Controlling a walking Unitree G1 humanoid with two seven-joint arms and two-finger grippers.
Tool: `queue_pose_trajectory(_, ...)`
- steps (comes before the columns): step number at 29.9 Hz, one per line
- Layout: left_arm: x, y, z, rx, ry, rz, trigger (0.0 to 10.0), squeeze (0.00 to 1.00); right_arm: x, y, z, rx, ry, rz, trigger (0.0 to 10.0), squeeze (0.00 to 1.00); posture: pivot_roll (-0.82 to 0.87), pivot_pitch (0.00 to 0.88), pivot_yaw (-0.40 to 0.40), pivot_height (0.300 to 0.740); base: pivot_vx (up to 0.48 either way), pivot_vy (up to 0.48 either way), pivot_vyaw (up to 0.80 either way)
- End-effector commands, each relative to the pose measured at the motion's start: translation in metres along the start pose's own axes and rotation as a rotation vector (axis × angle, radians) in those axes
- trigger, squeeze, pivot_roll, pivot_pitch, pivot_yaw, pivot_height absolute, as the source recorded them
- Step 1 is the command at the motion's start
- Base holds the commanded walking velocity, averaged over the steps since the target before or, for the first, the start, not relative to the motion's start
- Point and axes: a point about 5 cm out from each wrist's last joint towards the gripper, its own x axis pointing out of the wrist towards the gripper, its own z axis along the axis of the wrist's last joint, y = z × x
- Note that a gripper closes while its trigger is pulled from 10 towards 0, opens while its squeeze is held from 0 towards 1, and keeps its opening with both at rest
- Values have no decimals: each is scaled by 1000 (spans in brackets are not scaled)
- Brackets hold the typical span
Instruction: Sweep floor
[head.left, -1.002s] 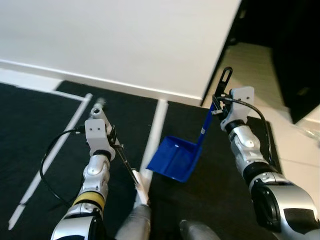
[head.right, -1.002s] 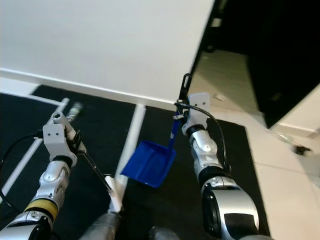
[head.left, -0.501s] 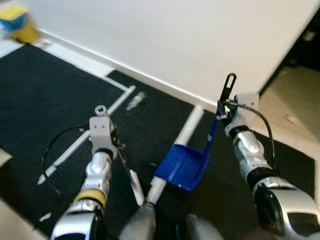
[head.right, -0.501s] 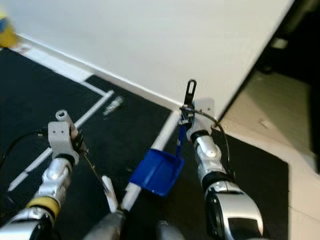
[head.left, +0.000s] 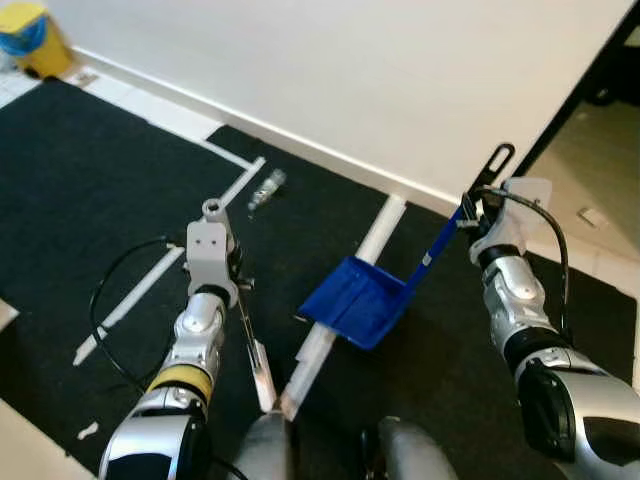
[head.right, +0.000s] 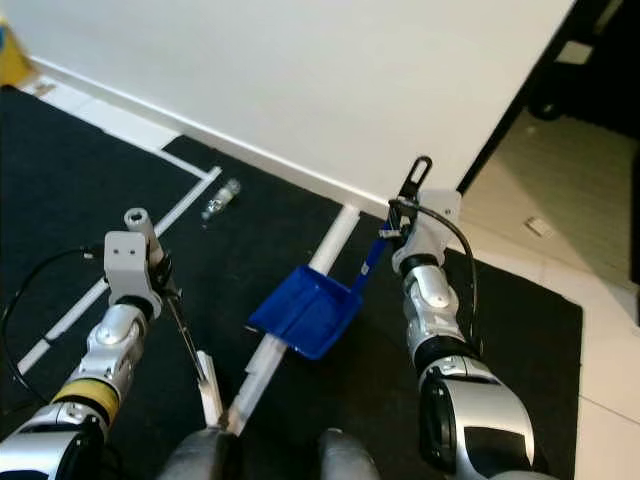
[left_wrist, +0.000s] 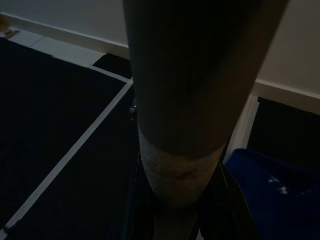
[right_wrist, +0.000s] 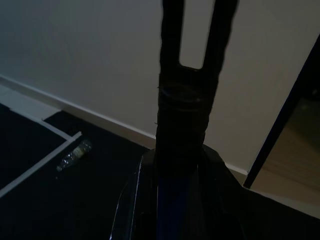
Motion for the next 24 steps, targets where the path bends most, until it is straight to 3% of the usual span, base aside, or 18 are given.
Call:
queue_pose_trajectory(1, -7, -1, -14, 14, 53, -8, 10000, 0, 3, 3, 3, 7, -4, 2, 10000, 0, 162, 116, -78, 740, 0, 0, 0)
queue_pose_trajectory(5, -9, 2, -16, 1, 50, 17, 10000, 0, 4, 7, 3, -17, 2, 12, 10000, 0, 163, 140, -92, 740, 0, -167, 0)
queue_pose_trajectory(10, -12, 4, -18, 18, 46, 39, 10000, 0, 5, 5, 5, -43, -8, 3, 10000, 0, 165, 169, -100, 740, 0, -480, 0)
queue_pose_trajectory(17, -22, -5, 1, 17, -132, -7, 10000, 0, 6, -7, 12, -31, -34, -22, 10000, 0, 192, 234, -110, 740, 0, -54, 0)
queue_pose_trajectory(20, -22, -5, 1, 17, -132, -7, 10000, 0, 6, -7, 12, -31, -34, -22, 10000, 0, 192, 234, -110, 740, 0, 0, 0)
queue_pose_trajectory(24, -33, -6, 9, 38, -210, -19, 10000, 0, 8, -5, 12, -29, -19, 13, 10000, 0, 215, 271, -114, 740, 0, 0, 0)
